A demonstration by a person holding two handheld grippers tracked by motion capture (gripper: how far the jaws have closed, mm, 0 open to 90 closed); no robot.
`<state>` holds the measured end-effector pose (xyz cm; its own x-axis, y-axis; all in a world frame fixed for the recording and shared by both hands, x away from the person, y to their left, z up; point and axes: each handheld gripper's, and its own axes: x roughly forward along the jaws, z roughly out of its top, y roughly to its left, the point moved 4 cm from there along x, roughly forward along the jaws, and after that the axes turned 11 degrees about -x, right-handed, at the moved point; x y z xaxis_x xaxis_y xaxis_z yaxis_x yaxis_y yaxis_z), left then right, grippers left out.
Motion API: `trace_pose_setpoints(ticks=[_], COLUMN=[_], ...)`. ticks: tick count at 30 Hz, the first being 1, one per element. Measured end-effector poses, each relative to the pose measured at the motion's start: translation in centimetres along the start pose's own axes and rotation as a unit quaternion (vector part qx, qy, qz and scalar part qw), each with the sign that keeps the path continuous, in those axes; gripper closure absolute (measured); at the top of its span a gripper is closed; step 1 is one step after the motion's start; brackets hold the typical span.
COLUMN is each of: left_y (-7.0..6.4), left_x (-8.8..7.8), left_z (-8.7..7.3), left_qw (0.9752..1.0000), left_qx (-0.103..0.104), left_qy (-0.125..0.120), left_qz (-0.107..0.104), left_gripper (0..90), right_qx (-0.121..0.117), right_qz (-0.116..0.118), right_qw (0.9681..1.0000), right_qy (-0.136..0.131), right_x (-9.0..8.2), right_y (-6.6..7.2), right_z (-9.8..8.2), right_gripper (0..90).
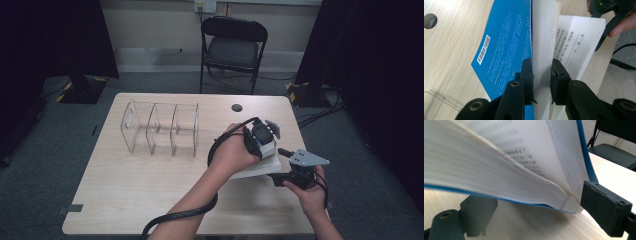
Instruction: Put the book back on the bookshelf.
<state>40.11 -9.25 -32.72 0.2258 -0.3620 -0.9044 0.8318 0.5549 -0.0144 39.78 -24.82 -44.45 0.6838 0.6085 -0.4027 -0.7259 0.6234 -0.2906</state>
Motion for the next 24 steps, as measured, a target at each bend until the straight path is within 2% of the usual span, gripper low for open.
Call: trace_pose_setpoints(ticks=[8,10,11,12,13,18,19,21,24], left_y=[-0.4,-0.5,-0.5,-0.5,-0.6,-0.6,-0.8,-0.7,-0.9], left_x=[-0.6,-1.1,-1.1,-1.4,-1.4,-1.6,-1.5,-1.5,-1.4], left_z=[0.3,0.4,0.4,0.5,0.5,0.5,0.4,0.5,0.6], left_qw=[1.0,1.0,1.0,0.9999,0.9999,0.9999,1.0,0.9998,0.9999], left_qx=[0.006,0.0,0.0,0.006,0.002,0.009,0.004,0.015,0.008], left_qy=[0.003,-0.004,-0.004,0.004,0.003,0.001,0.002,0.009,0.006], left_qz=[0.007,0.006,0.006,0.009,0.01,0.01,0.008,0.009,0.006], left_gripper=[75.5,75.5,75.5,75.5,75.5,75.6,75.6,75.6,75.5], right_qx=[0.005,-0.008,-0.008,-0.017,-0.027,-0.032,-0.032,-0.033,-0.038], right_qz=[0.005,0.006,0.006,0.004,0.009,0.015,0.015,0.021,0.023], right_qw=[1.0,0.9999,0.9999,0.9998,0.9996,0.9993,0.9993,0.9992,0.999], right_qy=[-0.003,-0.002,-0.002,-0.002,-0.005,-0.012,-0.012,-0.012,-0.011], right_x=[-0.2,-0.6,-0.6,-0.7,-0.8,-0.7,-0.7,-0.6,-0.6], right_y=[-0.1,-0.1,-0.1,0.0,0.0,0.0,0.0,-0.1,-0.2], right_z=[0.3,0.9,0.9,1.1,1.4,1.4,1.4,1.3,1.3], right_gripper=[13.5,13.1,13.1,12.5,12.1,9.6,9.6,9.6,9.6])
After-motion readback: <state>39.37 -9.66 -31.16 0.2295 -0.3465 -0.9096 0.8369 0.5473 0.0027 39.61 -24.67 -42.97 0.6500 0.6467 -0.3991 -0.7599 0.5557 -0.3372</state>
